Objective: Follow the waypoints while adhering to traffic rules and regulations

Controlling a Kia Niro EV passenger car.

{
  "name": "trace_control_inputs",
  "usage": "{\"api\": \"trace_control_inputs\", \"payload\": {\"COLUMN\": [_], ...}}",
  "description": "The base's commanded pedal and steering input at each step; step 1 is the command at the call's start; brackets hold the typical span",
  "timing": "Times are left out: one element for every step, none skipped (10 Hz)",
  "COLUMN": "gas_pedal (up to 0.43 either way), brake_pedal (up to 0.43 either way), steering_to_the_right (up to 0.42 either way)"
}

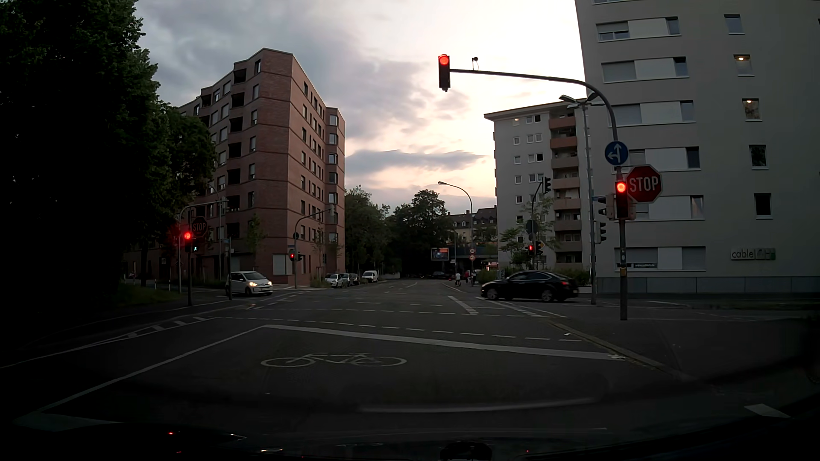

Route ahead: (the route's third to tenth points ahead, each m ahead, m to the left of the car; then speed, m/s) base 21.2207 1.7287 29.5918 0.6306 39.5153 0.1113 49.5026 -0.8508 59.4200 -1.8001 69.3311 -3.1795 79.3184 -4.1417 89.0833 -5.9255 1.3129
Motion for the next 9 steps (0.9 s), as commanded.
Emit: {"api": "trace_control_inputs", "payload": {"gas_pedal": [0.000,0.000,0.000,0.000,0.000,0.000,0.000,0.000,0.000], "brake_pedal": [0.146,0.134,0.122,0.116,0.110,0.104,0.104,0.104,0.104], "steering_to_the_right": [-0.007,-0.007,-0.007,-0.005,-0.005,-0.005,-0.004,-0.002,-0.001]}}
